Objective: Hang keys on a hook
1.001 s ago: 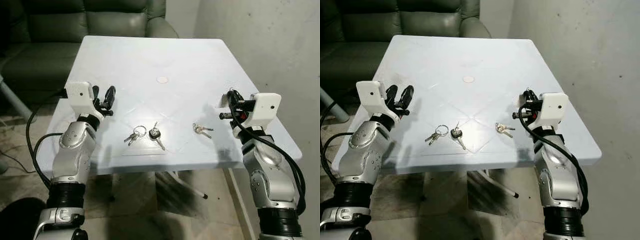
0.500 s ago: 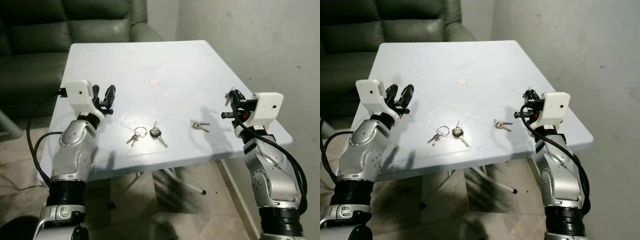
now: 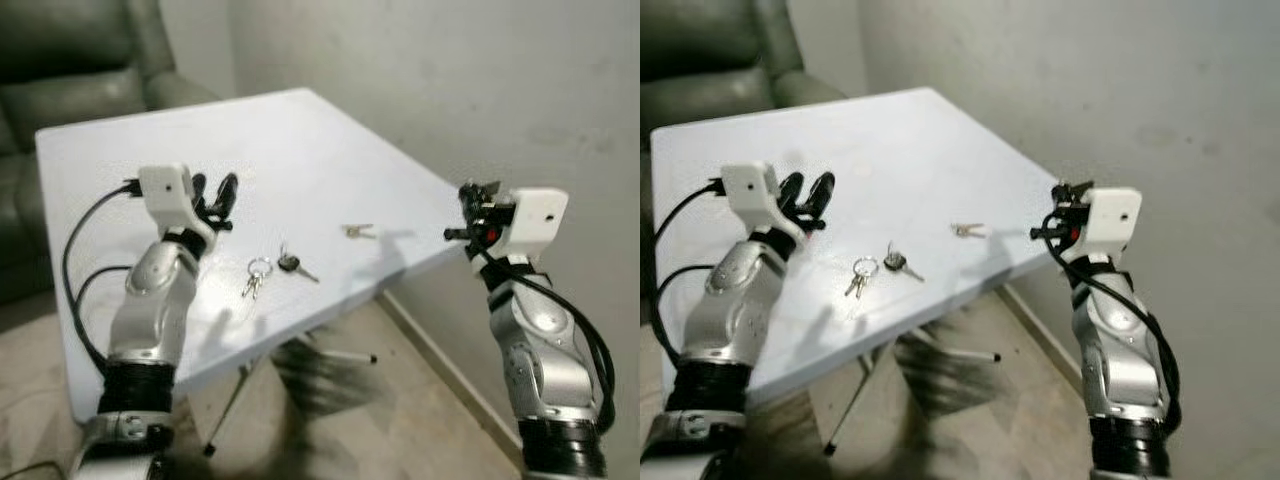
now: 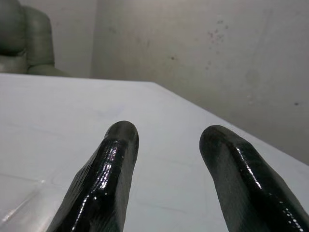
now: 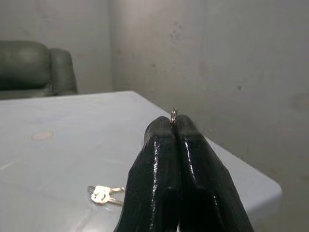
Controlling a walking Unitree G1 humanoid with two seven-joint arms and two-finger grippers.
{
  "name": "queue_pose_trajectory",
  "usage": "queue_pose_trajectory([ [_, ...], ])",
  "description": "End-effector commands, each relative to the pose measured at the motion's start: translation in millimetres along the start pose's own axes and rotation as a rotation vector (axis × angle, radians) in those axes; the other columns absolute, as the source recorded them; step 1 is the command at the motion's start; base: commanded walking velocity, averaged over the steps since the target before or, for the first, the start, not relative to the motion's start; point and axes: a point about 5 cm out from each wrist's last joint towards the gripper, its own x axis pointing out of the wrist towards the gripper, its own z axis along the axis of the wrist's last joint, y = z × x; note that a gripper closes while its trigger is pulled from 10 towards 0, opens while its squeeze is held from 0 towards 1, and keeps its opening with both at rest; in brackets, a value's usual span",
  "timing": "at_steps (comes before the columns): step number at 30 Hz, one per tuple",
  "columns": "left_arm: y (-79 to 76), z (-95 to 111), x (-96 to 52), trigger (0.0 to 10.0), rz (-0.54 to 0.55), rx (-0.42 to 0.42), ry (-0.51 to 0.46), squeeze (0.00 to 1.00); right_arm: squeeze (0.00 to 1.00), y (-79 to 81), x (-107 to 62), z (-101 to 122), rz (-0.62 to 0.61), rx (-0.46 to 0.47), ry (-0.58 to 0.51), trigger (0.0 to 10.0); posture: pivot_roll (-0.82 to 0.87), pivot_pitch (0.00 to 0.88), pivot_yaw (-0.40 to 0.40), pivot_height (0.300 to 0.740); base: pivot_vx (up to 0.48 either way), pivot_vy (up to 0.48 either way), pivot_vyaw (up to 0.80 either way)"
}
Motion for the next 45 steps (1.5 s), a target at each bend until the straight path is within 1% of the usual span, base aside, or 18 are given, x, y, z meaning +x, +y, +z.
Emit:
queue_pose_trajectory([
  [1, -8.2, 0.0, 2.5, 10.0, -0.018, -0.011, 0.007, 0.0, 0.0, -6.5, -1.0, 4.9, -0.014, -0.008, -0.011, 10.0, -0.07, 0.045, -0.018, 0.74, 0.0, 0.0, -0.74],
  [9, -8.0, -2.6, 0.1, 10.0, -0.023, 0.015, 0.019, 0.0, 0.0, -7.0, -2.1, 4.8, -0.018, -0.011, -0.009, 10.0, -0.07, 0.046, -0.02, 0.74, 0.0, 0.0, -0.74],
  [19, -10.2, -4.0, -2.1, 10.0, -0.024, 0.002, 0.025, 0.0, 0.0, -7.6, -4.5, 3.3, -0.024, -0.013, -0.001, 10.0, -0.07, 0.054, -0.023, 0.74, 0.0, 0.0, -0.74],
  [23, -10.1, -5.9, -2.3, 10.0, -0.015, -0.002, 0.041, 0.0, 0.0, -7.5, -4.8, 4.7, -0.024, -0.012, -0.01, 10.0, -0.07, 0.054, -0.022, 0.74, 0.0, 0.0, -0.68],
  [36, -11.7, -5.3, -3.1, 10.0, -0.035, -0.006, 0.047, 0.0, 0.0, -6.1, -7.7, 5.6, -0.008, -0.019, -0.019, 10.0, -0.07, 0.057, -0.024, 0.74, 0.0, 0.0, 0.0],
  [45, -11.7, -5.4, -4.5, 10.0, -0.036, 0.005, 0.048, 0.0, 0.0, -5.5, -9.2, 6.3, -0.003, -0.017, -0.026, 10.0, -0.07, 0.064, -0.024, 0.74, 0.297, 0.0, 0.0],
])
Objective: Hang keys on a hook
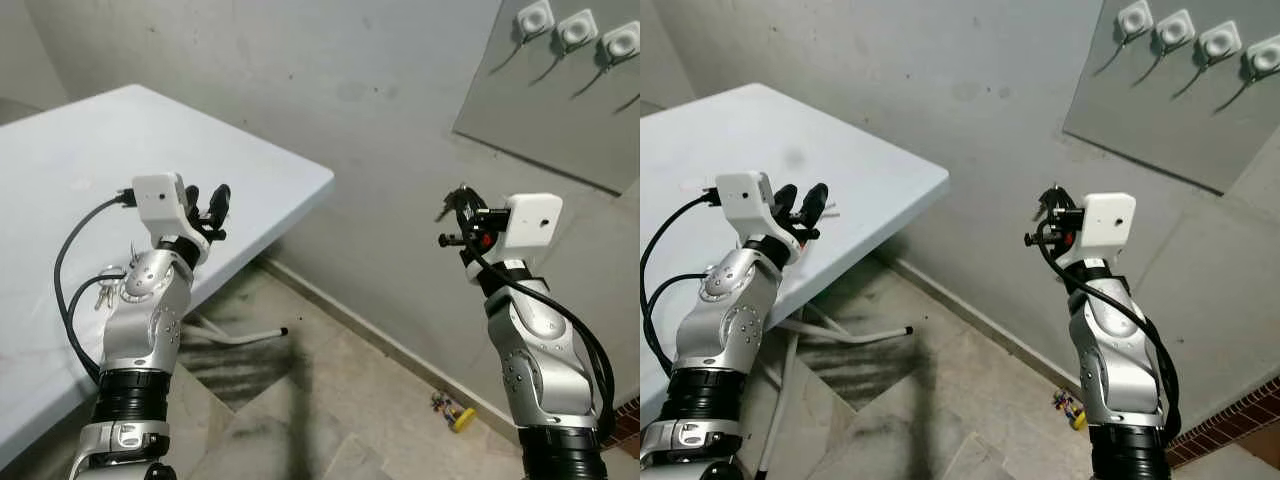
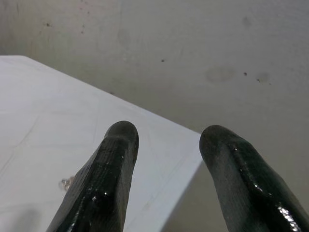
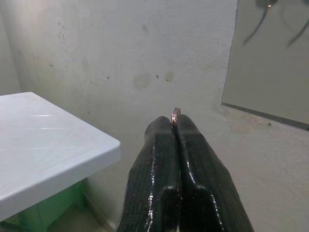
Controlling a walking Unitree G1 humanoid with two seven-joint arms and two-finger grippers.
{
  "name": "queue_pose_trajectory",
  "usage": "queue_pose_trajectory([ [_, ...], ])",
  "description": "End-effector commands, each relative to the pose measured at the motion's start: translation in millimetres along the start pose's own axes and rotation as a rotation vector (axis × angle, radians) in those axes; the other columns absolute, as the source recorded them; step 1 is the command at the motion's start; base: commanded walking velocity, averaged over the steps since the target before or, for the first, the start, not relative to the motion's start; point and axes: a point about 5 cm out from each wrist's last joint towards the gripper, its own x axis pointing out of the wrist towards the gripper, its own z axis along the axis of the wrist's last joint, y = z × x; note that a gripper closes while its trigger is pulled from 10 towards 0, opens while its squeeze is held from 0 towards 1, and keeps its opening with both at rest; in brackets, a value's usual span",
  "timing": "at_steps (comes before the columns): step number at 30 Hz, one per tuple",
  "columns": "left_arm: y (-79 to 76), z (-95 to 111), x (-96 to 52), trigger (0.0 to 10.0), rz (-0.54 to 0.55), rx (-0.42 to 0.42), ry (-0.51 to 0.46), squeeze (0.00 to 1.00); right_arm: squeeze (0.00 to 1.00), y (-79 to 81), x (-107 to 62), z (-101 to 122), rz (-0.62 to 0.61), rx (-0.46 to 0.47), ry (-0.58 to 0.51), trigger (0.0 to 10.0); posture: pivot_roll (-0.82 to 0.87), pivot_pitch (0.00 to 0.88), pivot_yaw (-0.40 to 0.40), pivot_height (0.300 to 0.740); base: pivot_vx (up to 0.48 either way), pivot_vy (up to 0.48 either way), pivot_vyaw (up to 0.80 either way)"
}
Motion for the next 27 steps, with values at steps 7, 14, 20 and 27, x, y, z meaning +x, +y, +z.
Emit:
queue_pose_trajectory([
  [7, -0.5, 1.3, -2.1, 10.0, -0.008, 0.019, 0.002, 0.0, 0.0, 2.5, -0.1, 7.5, 0.022, -0.002, -0.036, 10.0, -0.06, 0.066, -0.025, 0.74, 0.365, 0.0, 0.0],
  [14, -0.8, 1.2, -2.4, 10.0, -0.007, 0.027, 0.003, 0.0, 0.0, 2.5, 0.7, 6.9, 0.021, 0.018, -0.028, 10.0, -0.06, 0.065, -0.028, 0.74, 0.368, 0.0, -0.07],
  [20, -1.0, 0.3, -3.4, 10.0, -0.007, 0.029, 0.006, 0.0, 0.0, 2.2, 0.8, 6.4, 0.026, 0.018, -0.022, 10.0, -0.06, 0.065, -0.03, 0.74, 0.366, 0.0, -0.64],
  [27, -2.4, 0.1, -3.7, 10.0, -0.01, 0.026, 0.006, 0.0, 0.0, 2.7, 1.2, 7.0, 0.034, 0.018, -0.021, 10.0, -0.06, 0.066, -0.033, 0.74, 0.363, 0.0, -0.66],
])
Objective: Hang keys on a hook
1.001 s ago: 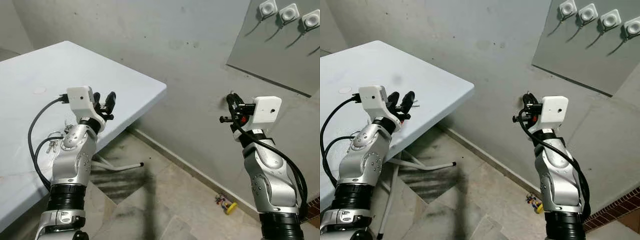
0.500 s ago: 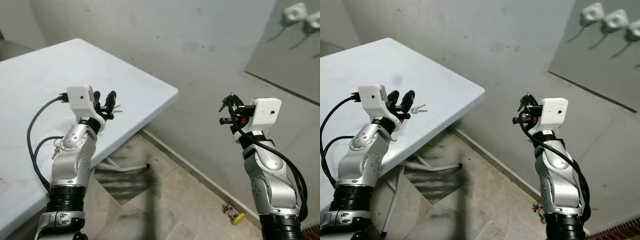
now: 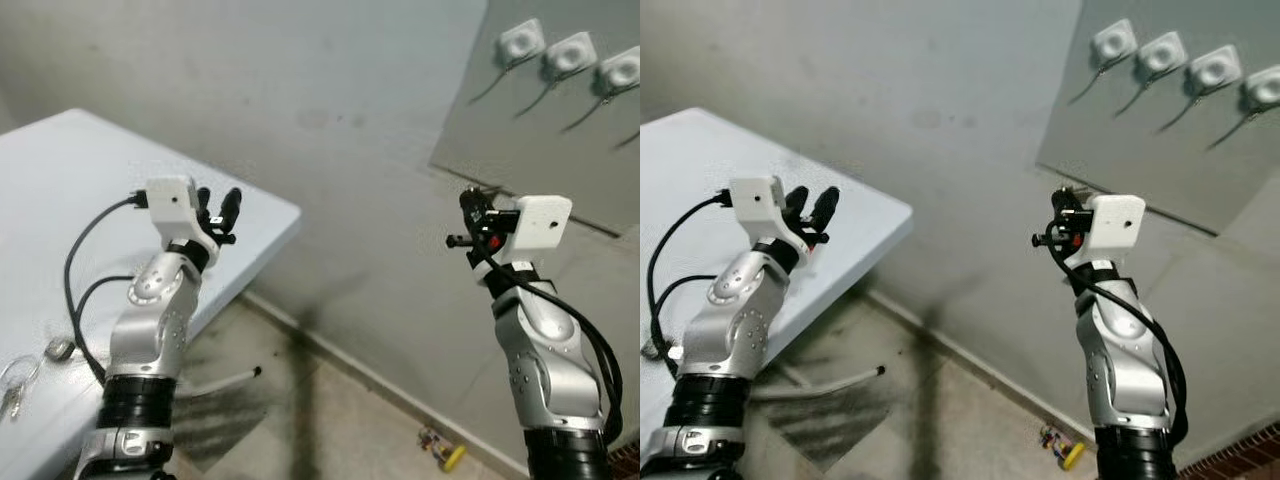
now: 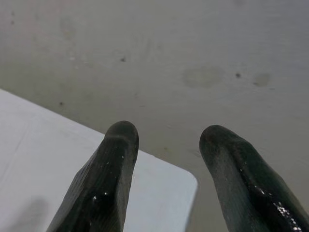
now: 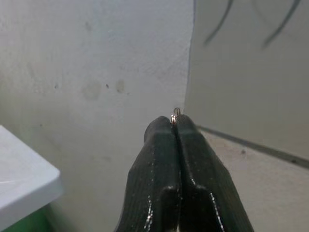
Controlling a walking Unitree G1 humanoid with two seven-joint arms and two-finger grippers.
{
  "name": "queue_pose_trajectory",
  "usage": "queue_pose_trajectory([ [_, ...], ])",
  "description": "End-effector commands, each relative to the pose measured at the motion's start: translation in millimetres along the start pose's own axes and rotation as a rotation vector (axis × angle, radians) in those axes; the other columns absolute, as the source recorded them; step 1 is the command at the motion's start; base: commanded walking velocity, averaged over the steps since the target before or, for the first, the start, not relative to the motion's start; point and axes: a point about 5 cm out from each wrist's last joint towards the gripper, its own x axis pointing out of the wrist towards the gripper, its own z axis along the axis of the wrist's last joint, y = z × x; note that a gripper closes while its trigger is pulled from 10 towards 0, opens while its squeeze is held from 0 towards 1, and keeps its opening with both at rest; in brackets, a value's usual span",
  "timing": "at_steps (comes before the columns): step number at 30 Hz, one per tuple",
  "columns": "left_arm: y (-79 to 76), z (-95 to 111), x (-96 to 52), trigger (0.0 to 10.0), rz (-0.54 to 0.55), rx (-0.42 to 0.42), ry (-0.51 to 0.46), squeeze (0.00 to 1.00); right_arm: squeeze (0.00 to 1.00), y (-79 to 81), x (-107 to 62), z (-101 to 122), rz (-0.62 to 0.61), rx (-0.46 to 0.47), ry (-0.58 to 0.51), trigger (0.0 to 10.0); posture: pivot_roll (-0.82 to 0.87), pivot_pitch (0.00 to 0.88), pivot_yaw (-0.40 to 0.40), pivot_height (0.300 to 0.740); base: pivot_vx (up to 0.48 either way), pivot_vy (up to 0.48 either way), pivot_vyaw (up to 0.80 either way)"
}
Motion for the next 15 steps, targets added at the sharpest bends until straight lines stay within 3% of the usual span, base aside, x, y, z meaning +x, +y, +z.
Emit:
queue_pose_trajectory([
  [1, -9.4, 2.5, 2.3, 10.0, -0.028, -0.002, -0.007, 0.0, 0.0, -6.0, 0.0, 7.9, -0.01, -0.009, -0.022, 10.0, -0.06, 0.066, -0.033, 0.74, 0.36, 0.0, -0.65],
  [12, -9.7, 2.1, 1.7, 10.0, -0.03, -0.009, -0.002, 0.0, 0.0, -4.8, -0.5, 8.1, 0.0, -0.012, -0.024, 10.0, -0.06, 0.069, -0.035, 0.74, 0.349, 0.0, -0.64],
  [15, -12.9, 3.6, 1.6, 10.0, -0.02, -0.022, -0.017, 0.0, 0.0, -2.0, -1.2, 9.6, 0.025, 0.002, -0.03, 10.0, -0.06, 0.066, -0.037, 0.74, 0.0, 0.0, 0.0],
])
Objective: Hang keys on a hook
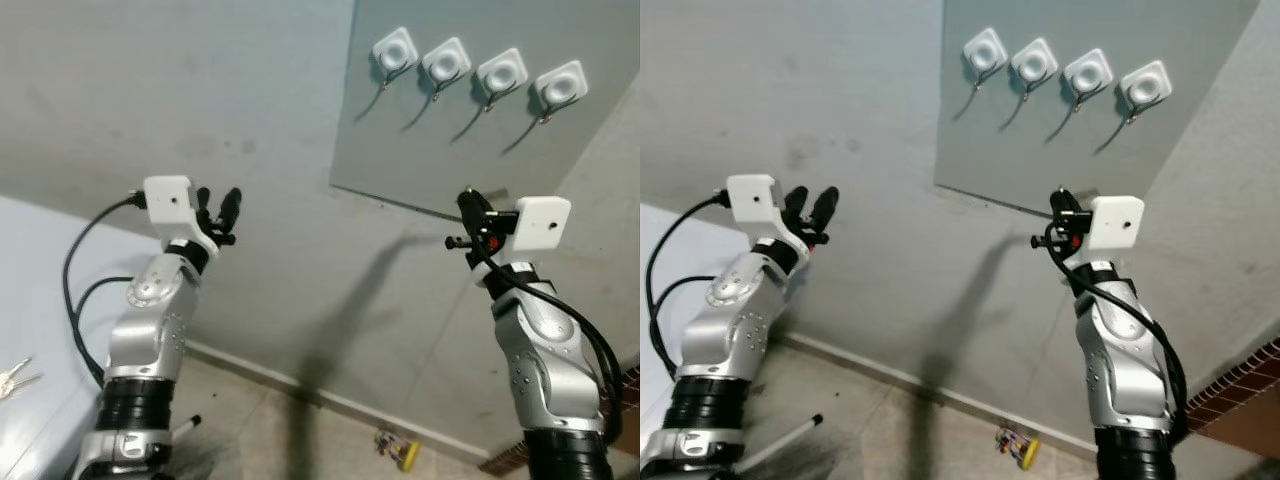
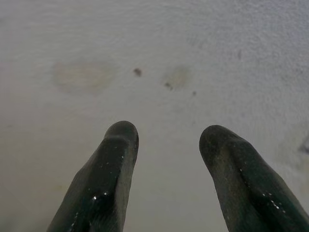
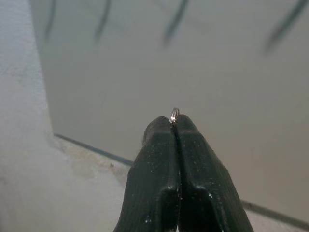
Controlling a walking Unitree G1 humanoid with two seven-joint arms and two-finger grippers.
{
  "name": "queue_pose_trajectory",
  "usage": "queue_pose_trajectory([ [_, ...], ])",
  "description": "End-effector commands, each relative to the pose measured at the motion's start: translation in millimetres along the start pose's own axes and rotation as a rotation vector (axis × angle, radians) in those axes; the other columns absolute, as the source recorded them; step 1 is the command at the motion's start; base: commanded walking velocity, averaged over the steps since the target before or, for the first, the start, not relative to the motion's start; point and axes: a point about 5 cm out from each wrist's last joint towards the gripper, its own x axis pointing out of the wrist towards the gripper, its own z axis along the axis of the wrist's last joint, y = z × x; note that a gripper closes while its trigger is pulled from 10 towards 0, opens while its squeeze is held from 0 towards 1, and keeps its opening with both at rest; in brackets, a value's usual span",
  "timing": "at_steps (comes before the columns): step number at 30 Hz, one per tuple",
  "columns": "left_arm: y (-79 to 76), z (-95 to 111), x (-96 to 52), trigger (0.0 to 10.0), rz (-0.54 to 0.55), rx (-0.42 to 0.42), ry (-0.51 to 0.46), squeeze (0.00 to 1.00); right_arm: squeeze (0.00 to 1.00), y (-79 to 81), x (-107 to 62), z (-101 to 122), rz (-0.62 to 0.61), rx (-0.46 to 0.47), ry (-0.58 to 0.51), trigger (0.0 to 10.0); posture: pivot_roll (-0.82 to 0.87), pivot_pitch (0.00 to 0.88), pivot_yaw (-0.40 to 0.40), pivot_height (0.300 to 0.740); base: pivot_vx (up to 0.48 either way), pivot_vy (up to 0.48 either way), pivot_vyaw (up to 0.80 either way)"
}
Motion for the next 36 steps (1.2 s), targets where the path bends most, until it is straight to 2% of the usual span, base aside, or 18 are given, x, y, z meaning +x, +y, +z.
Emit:
queue_pose_trajectory([
  [1, -9.6, 1.4, 1.3, 10.0, -0.029, -0.01, -0.006, 0.0, 0.0, -4.0, -1.1, 7.3, -0.003, -0.009, -0.021, 10.0, -0.06, 0.066, -0.037, 0.74, 0.0, 0.0, 0.0],
  [2, -12.3, 3.0, 1.8, 10.0, -0.024, -0.013, -0.005, 0.0, 0.0, -3.2, -1.1, 7.2, 0.012, -0.009, -0.015, 10.0, -0.06, 0.068, -0.041, 0.74, 0.0, 0.0, 0.0],
  [6, -24.4, 8.4, 2.8, 10.0, -0.062, 0.068, -0.017, 0.0, 0.0, -0.2, -0.7, 6.9, 0.055, -0.01, -0.005, 10.0, -0.06, 0.066, -0.043, 0.74, 0.0, 0.0, 0.0],
  [9, -41.5, 12.0, 2.0, 10.0, -0.137, 0.154, -0.037, 0.0, 0.0, 3.0, 2.1, 8.7, 0.096, -0.02, -0.001, 10.0, -0.06, 0.065, -0.043, 0.74, 0.0, 0.0, 0.0],
  [11, -48.0, 12.1, 0.7, 10.0, -0.172, 0.156, -0.038, 0.0, 0.0, 6.8, 3.9, 10.0, 0.135, -0.007, 0.006, 10.0, -0.06, 0.063, -0.041, 0.74, 0.0, 0.0, 0.0],
  [12, -53.1, 12.4, -0.7, 10.0, -0.2, 0.139, -0.037, 0.0, 0.0, 12.9, 5.4, 12.4, 0.191, 0.001, 0.011, 10.0, -0.06, 0.061, -0.04, 0.74, 0.0, 0.0, 0.0],
  [15, -57.9, 15.2, -1.5, 10.0, -0.227, 0.147, -0.051, 0.0, 0.0, 20.1, 7.3, 18.0, 0.265, -0.015, 0.002, 10.0, -0.06, 0.06, -0.041, 0.74, 0.0, 0.0, 0.0],
  [16, -59.9, 19.4, -1.2, 10.0, -0.241, 0.155, -0.064, 0.0, 0.0, 26.1, 9.8, 24.4, 0.329, -0.019, -0.013, 10.0, -0.06, 0.057, -0.045, 0.74, 0.0, 0.0, 0.0],
  [27, -53.8, 36.1, 1.2, 10.0, -0.246, 0.179, -0.105, 0.0, 0.0, 48.4, 26.1, 42.3, 0.455, 0.017, -0.055, 10.0, -0.04, 0.05, -0.051, 0.74, 0.0, 0.0, 0.0],
  [36, -66.1, 44.4, 2.9, 10.0, -0.299, 0.179, -0.135, 0.0, 0.0, 78.3, 48.3, 50.5, 0.514, 0.102, -0.073, 10.0, -0.02, 0.042, -0.065, 0.74, 0.0, 0.0, 0.0],
])
